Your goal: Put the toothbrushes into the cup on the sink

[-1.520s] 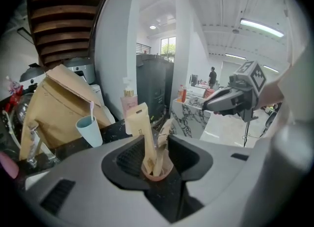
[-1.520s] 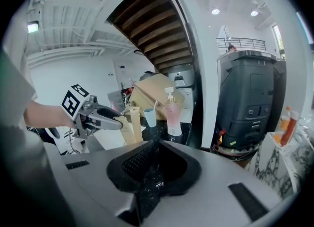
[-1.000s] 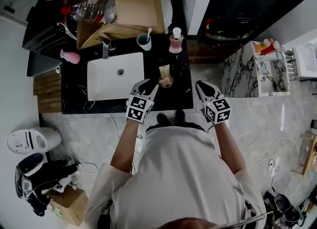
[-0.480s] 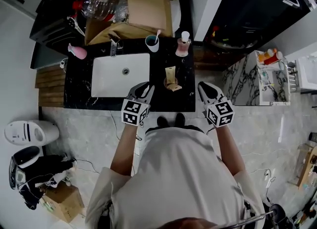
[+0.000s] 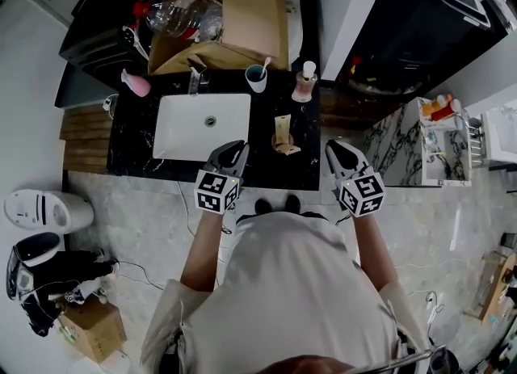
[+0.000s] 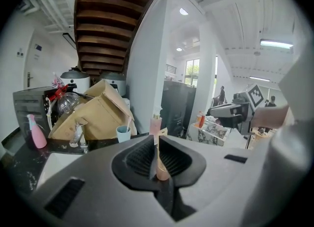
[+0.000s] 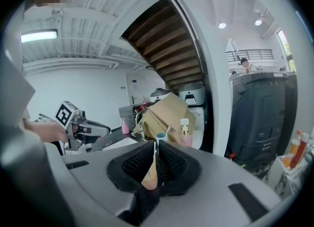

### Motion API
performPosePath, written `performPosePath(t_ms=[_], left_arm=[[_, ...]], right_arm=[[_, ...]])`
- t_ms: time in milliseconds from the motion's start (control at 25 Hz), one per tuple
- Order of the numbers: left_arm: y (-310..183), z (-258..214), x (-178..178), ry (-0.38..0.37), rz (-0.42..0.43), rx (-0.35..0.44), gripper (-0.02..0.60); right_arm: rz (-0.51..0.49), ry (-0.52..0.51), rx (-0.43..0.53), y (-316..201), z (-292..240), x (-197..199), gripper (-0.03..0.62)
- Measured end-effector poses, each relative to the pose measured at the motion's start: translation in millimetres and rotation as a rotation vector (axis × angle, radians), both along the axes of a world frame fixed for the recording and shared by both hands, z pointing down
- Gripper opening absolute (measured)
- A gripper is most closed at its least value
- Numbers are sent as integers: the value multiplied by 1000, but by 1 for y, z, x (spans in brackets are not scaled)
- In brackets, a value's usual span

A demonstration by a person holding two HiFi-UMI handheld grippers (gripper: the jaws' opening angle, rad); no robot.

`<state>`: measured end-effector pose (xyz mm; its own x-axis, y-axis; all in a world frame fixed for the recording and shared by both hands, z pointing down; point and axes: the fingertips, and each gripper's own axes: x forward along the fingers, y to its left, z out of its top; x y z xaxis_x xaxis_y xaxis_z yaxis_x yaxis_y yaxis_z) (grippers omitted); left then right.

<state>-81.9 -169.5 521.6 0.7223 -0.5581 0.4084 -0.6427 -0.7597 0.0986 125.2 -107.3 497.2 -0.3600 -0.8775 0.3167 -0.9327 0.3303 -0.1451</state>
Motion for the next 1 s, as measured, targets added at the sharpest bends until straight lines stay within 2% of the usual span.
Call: performPosePath(t_ms=[320, 640, 1000], left_arm=[[3, -13, -15, 44, -67, 38, 9], [9, -16, -22, 53, -83, 38, 9], [19, -12, -24, 57, -89, 25, 9]], right_arm=[[8, -8, 41, 2, -10, -3, 44], [-14, -16, 74, 9, -18, -11, 34], [-26, -21, 64, 14, -14, -15, 35]])
